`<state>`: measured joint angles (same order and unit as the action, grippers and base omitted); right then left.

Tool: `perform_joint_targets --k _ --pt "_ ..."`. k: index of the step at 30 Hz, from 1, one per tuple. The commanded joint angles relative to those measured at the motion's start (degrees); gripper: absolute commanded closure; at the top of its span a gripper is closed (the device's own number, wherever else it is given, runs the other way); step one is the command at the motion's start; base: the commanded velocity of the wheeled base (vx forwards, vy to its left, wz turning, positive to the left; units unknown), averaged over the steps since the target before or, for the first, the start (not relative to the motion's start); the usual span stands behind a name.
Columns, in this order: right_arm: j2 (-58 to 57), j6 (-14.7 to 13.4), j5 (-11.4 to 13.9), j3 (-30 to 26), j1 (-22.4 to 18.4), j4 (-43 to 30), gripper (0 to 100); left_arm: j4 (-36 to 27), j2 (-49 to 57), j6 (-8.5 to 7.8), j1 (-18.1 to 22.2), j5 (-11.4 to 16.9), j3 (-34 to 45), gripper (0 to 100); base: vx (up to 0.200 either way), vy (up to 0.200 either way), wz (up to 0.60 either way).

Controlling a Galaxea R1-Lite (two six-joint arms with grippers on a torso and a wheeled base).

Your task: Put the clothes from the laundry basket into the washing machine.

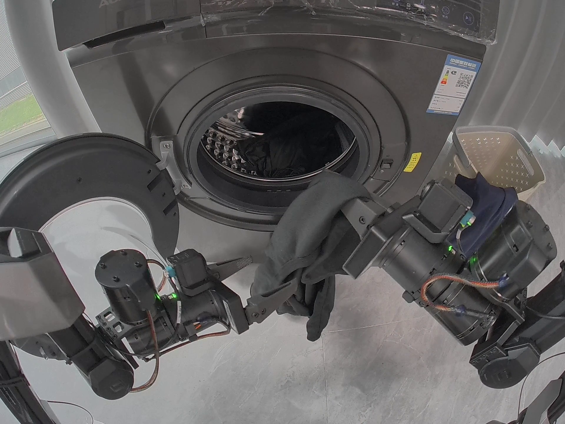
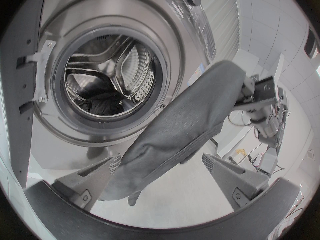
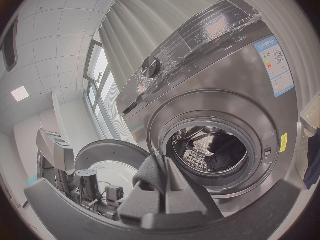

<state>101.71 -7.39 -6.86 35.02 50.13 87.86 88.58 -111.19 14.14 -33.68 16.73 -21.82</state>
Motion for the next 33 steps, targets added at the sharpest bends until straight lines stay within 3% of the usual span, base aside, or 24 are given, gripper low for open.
perform_joint_targets --k 1,6,23,33 --pt "-0.10 0.00 -0.70 0.66 -0.03 -0.14 100 0.02 -5.09 -1.31 0.64 0.06 0.20 0 0.000 0.000 0.00" --pt "0.42 0.09 -0.96 2.51 -0.21 -0.32 100 0.10 -8.25 -2.89 0.90 0.06 0.02 0 0.000 0.000 0.00" --pt "4.20 0.09 -1.75 7.25 -0.56 -1.11 100 0.19 -9.22 -2.98 -0.59 0.24 0.73 0 0.000 0.000 0.00" --pt "6.31 0.00 -1.84 13.49 -2.14 -4.01 100 0.19 -9.13 -2.98 -4.20 0.24 0.55 0 0.000 0.000 0.00"
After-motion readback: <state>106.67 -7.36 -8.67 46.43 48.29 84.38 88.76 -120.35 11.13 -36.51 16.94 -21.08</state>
